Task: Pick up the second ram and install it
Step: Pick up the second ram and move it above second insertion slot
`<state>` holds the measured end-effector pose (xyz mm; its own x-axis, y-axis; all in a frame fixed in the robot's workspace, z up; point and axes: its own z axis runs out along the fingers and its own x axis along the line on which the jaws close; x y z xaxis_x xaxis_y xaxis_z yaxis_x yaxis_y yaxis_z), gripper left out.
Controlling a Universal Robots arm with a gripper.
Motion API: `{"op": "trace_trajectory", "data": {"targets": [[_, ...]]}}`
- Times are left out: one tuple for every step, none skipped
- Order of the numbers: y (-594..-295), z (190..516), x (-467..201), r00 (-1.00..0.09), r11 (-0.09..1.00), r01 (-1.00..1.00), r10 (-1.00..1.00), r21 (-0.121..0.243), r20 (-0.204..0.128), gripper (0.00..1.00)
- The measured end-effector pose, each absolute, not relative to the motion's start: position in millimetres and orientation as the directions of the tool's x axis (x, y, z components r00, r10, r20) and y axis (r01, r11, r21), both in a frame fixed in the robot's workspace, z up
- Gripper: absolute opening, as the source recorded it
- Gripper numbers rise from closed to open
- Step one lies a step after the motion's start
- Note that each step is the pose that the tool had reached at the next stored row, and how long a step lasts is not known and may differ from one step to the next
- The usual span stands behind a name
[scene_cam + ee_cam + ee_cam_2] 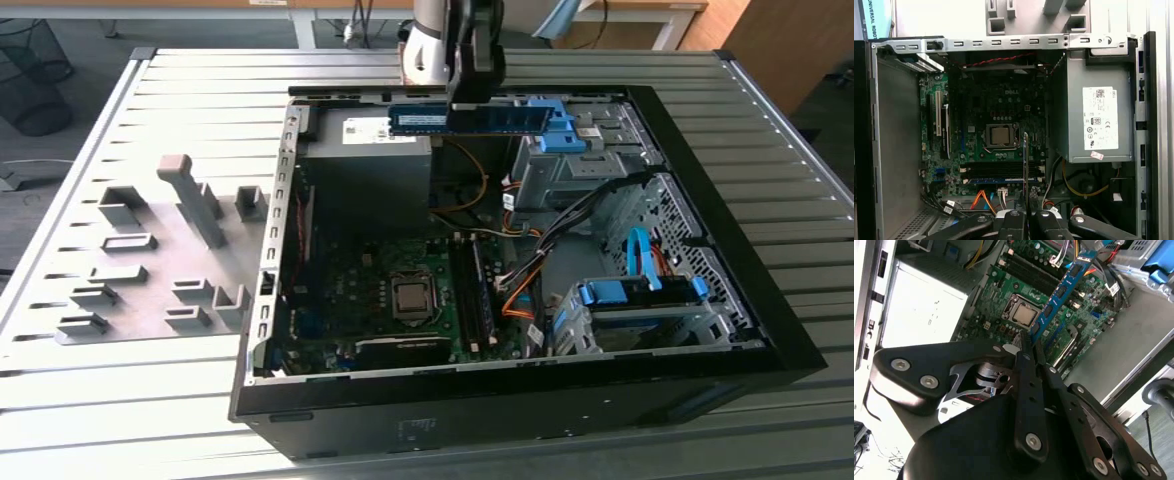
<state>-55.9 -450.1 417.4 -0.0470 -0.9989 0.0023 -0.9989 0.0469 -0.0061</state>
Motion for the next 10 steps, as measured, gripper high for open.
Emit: {"op": "trace_trajectory", "data": {"targets": [[-450.1,417.4,-54.3,-0.047,0.047,-0.999,-0.999,-0.006,0.002,0.14],[-450.1,417.4,-52.6,-0.047,0.047,-0.999,-0.999,-0.006,0.002,0.14],[-450.1,417.4,-51.0,-0.047,0.047,-0.999,-0.999,-0.006,0.002,0.14],[-450.1,417.4,-49.3,-0.047,0.047,-0.999,-0.999,-0.006,0.002,0.14],[-450.1,417.5,-47.7,-0.047,0.047,-0.999,-0.999,-0.006,0.002,0.14],[-450.1,417.4,-45.9,-0.047,0.047,-0.999,-0.999,-0.006,0.002,0.14],[-450.1,417.4,-45.8,-0.047,0.047,-0.999,-0.999,-0.006,0.002,0.14],[-450.1,417.3,-48.6,-0.047,0.047,-0.999,-0.999,-0.006,0.002,0.14],[-450.1,417.2,-51.2,-0.047,0.047,-0.999,-0.999,-0.006,0.002,0.14],[-450.0,417.1,-52.8,-0.047,0.047,-0.999,-0.999,-0.006,0.002,0.14]]}}
